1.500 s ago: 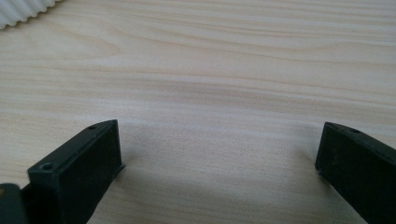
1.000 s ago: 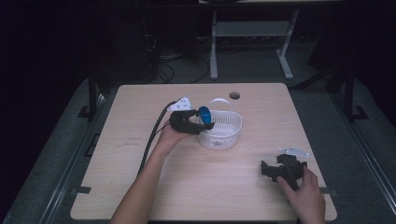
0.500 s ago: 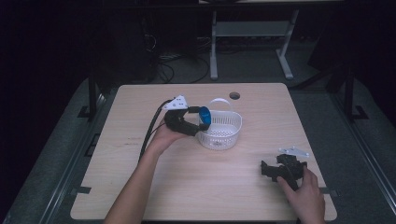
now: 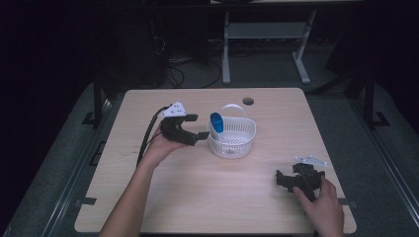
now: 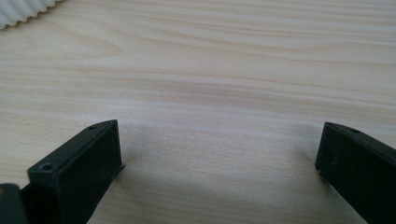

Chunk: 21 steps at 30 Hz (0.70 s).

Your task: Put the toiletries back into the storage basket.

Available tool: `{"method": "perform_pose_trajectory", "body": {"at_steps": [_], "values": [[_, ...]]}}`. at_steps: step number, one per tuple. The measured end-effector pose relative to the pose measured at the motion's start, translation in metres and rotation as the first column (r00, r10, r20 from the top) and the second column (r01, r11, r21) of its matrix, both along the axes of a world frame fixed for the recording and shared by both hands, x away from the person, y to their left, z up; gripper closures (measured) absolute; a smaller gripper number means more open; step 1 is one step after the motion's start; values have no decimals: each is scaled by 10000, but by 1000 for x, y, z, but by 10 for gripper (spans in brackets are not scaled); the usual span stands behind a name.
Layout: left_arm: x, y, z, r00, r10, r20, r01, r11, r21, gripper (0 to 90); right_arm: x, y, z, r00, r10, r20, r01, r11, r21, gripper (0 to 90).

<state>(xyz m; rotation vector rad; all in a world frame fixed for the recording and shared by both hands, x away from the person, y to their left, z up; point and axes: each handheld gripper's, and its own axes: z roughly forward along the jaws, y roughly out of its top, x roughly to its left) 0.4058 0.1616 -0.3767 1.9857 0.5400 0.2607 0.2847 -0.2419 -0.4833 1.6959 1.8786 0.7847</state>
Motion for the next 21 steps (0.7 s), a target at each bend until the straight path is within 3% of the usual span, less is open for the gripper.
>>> {"method": "perform_pose_trajectory", "body": {"at_steps": [10,21], "values": [[-18,25,1,9987,514,19,-515,9981,346,138,0,0,0,10000,16,13,-16,10000,-15,0],[-39,50,-7,9956,937,-63,-931,9937,616,141,0,0,0,10000,7,2,-7,10000,-6,0]]}}
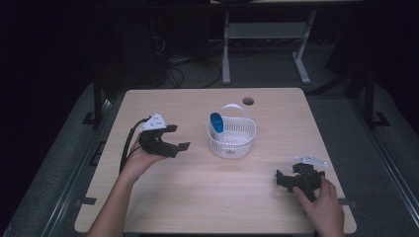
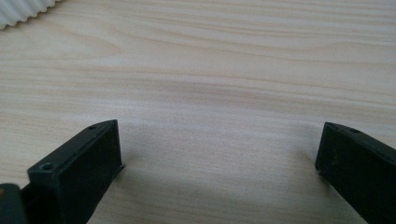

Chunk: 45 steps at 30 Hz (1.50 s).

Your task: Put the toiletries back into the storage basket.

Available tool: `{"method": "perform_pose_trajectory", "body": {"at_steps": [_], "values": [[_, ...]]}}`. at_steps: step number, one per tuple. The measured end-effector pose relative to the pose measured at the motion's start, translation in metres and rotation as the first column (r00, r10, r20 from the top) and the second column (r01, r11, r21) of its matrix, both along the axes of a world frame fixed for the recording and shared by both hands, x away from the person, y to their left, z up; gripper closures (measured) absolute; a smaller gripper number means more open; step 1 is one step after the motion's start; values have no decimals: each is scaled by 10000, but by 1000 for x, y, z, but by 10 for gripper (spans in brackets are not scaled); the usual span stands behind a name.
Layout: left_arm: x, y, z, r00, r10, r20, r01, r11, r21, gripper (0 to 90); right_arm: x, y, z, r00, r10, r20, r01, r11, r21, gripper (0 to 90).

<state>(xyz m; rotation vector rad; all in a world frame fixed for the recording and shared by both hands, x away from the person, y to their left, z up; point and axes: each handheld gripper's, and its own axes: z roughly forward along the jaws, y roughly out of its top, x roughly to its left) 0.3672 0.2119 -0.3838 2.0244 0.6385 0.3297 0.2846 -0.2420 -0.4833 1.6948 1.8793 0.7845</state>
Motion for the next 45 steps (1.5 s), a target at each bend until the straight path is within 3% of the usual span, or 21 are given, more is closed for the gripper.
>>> {"method": "perform_pose_trajectory", "body": {"at_steps": [22,31,35,45], "values": [[-41,40,-23,9968,793,-139,-779,9935,834,142,0,0,0,10000,-5,-3,5,10000,4,0],[-56,52,-34,9933,1112,-306,-1070,9877,1136,142,0,0,0,10000,-13,-6,13,10000,8,0],[-61,56,-43,9922,1188,-377,-1121,9827,1473,142,0,0,0,10000,-14,-8,14,10000,12,0],[-73,72,-61,9852,1500,-830,-1318,9725,1921,141,0,0,0,10000,-6,-2,6,10000,7,0]]}}
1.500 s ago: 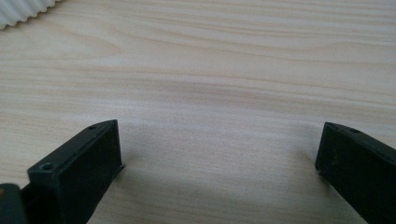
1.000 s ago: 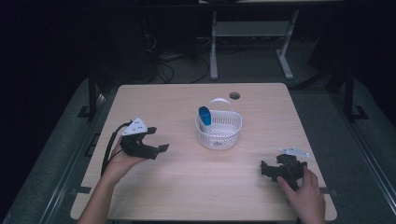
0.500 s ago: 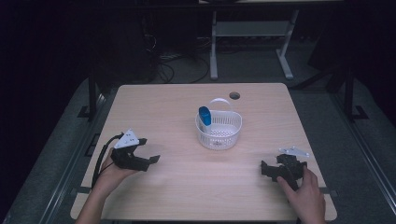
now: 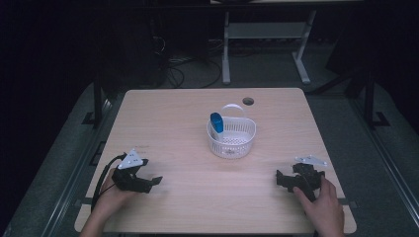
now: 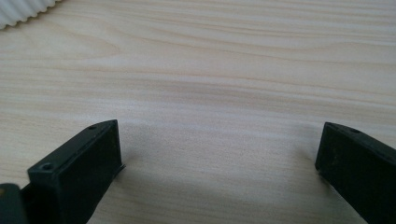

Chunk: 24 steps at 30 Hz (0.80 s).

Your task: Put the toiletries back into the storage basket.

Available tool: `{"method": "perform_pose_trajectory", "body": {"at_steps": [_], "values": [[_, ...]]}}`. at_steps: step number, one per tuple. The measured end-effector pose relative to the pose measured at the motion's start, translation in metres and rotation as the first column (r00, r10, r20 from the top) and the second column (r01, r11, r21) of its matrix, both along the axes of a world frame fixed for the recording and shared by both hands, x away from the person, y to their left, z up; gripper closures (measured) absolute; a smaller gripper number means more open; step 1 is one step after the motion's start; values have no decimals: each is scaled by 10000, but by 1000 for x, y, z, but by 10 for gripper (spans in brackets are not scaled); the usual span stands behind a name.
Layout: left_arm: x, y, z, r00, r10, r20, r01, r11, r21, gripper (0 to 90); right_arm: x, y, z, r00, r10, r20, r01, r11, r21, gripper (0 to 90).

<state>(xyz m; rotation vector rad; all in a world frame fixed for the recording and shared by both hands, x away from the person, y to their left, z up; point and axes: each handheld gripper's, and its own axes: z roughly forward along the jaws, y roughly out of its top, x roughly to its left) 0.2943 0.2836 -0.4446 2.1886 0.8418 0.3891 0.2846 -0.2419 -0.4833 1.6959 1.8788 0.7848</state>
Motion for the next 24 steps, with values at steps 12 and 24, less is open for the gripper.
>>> {"method": "perform_pose_trajectory", "body": {"at_steps": [12,24], "values": [[-3,8,-22,9985,361,-423,-328,9965,768,133,0,0,0,10000,3,1,-3,10000,-5,0],[-4,15,-28,9988,333,-362,-324,9992,240,131,0,0,0,10000,0,-3,0,10000,3,0]]}}
